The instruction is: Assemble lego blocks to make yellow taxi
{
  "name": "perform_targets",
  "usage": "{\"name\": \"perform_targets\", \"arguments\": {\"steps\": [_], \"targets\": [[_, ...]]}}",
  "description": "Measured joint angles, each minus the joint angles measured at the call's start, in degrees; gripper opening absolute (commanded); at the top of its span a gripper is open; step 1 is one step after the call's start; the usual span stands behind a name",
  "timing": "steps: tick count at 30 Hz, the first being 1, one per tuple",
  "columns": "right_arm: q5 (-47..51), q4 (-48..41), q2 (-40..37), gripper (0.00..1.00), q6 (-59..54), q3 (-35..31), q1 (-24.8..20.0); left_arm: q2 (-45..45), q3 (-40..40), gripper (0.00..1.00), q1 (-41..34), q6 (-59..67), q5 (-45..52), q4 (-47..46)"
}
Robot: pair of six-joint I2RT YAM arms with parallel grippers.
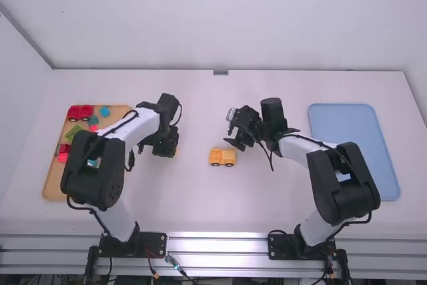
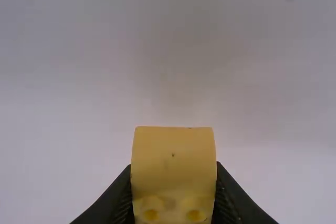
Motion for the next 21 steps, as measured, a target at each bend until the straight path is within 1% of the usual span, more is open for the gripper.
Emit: {"name": "perform_targets", "arguments": {"steps": [3, 5, 9, 15, 21], "targets": [[0.00, 0.02, 0.00, 0.99, 0.04, 0.00, 0.00, 0.00, -2.43, 0.02, -2.51, -1.25, 0.17, 6.05], [0.02, 0.00, 0.00, 0.99, 0.00, 0.00, 0.00, 0.00, -3.13, 0.02, -4.13, -2.01, 0.17, 7.67], [0.00, 0.00, 0.02, 0.99, -0.02, 0.00, 0.00, 0.00, -3.23, 0.02, -6.14, -4.76, -0.26, 7.19], [0.02, 0.07, 0.00, 0.99, 0.00, 0.00, 0.02, 0.09, -3.23, 0.02, -6.64, -7.56, -1.22, 7.43], [0.00, -0.24, 0.00, 0.99, 0.00, 0.00, 0.00, 4.22, -2.54, 0.02, -6.64, -8.59, -0.83, 6.84]]}}
